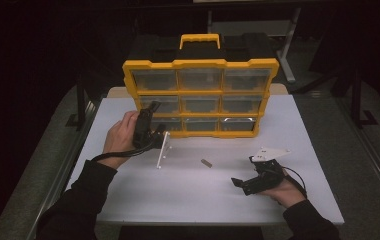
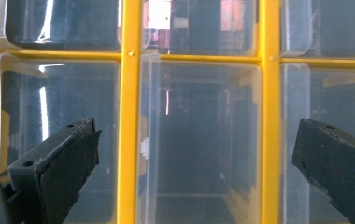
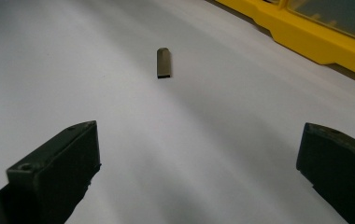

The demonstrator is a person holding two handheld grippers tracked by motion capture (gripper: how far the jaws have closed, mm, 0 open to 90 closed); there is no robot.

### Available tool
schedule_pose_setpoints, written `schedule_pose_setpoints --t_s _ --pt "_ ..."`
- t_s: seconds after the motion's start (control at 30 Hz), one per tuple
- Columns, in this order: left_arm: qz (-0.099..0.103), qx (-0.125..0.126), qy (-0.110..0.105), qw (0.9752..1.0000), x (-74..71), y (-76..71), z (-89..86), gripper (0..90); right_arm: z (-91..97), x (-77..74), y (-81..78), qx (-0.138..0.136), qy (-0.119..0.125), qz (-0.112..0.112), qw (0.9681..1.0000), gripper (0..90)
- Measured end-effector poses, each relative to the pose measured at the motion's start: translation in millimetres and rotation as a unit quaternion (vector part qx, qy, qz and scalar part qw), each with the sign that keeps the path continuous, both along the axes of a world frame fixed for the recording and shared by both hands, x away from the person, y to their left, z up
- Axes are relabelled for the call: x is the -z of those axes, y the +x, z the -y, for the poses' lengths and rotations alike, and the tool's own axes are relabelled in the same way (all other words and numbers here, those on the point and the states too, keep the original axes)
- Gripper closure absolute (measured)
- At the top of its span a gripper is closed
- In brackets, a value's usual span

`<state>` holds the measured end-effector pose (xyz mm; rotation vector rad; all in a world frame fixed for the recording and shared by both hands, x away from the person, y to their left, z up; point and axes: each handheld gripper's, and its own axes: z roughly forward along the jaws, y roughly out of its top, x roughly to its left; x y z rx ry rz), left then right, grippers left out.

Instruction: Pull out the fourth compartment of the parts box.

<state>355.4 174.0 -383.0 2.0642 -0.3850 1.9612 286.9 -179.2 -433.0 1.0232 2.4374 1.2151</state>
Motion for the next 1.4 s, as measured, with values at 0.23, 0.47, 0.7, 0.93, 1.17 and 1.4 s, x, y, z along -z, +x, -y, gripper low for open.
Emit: schedule_pose_setpoints --t_s 0.23,0.47,0.7,0.93,1.17,1.4 --pt "0.006 0.002 0.0 1.0 -7.2 3.8 1.1 0.2 2.0 -0.1 -0.5 0.002 0.003 0.001 1.0 0.0" --pt "0.011 -0.002 0.005 0.9999 -13.7 8.7 1.1 0.2 1.3 0.1 -0.7 0.001 0.003 0.001 1.0 0.0" --pt "0.016 -0.007 0.011 0.9998 -20.9 13.6 0.4 0.2 1.7 0.1 -0.8 0.001 0.003 0.001 1.0 0.0" --pt "0.019 -0.01 0.009 0.9997 -25.7 17.9 -0.1 0.3 1.8 0.0 -0.8 0.001 0.003 0.002 1.0 0.0" --pt "0.017 -0.015 0.014 0.9996 -24.1 17.9 0.2 4.3 1.8 0.1 -0.9 0.001 0.003 0.001 1.0 0.0" --pt "0.018 -0.016 0.011 0.9997 -24.9 17.3 -0.2 7.0 2.0 -0.1 -0.9 0.001 0.003 0.002 1.0 0.0"
